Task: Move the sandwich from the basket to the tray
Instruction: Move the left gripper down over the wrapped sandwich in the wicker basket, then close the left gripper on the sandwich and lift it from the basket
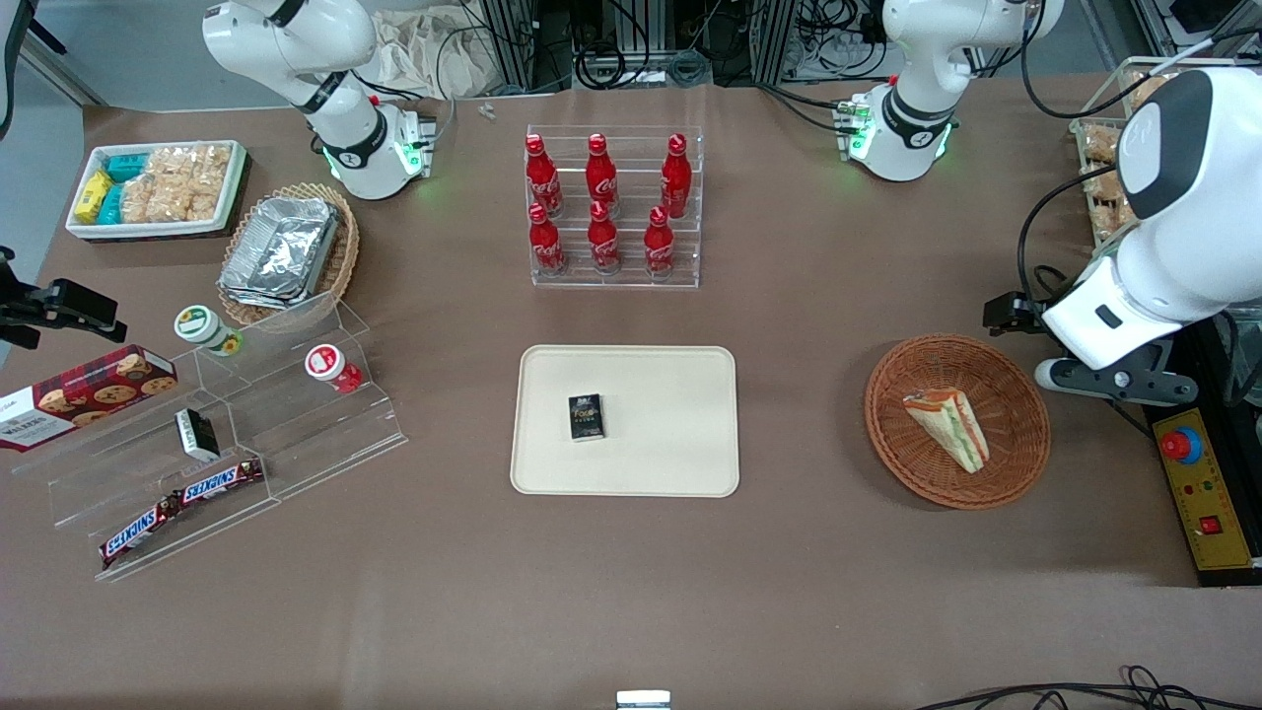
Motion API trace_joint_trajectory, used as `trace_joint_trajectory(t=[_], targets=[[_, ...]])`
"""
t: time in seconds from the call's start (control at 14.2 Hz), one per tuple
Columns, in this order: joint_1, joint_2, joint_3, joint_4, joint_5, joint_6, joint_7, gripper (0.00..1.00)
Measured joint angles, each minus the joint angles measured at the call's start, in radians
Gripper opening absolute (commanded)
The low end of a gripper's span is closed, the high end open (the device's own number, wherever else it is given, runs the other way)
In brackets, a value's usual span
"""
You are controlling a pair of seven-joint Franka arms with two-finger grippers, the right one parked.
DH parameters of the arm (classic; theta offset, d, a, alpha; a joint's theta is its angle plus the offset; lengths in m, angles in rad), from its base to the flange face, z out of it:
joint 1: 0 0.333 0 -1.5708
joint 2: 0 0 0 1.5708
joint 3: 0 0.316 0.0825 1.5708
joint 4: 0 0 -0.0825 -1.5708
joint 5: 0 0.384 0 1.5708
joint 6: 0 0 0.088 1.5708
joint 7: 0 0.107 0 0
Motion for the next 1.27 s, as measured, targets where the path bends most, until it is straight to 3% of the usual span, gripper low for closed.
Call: trace_joint_trajectory(t=[0.56, 0.92, 1.27], targets=[[0.001, 0.064, 0.001, -0.001, 0.000, 0.077, -0.156, 1.00], [0.020, 0.107, 0.006, -0.067, 0.001, 0.251, -0.505, 1.00], [0.061, 0.219, 0.008, -0.097, 0.001, 0.355, -0.690, 1.00]])
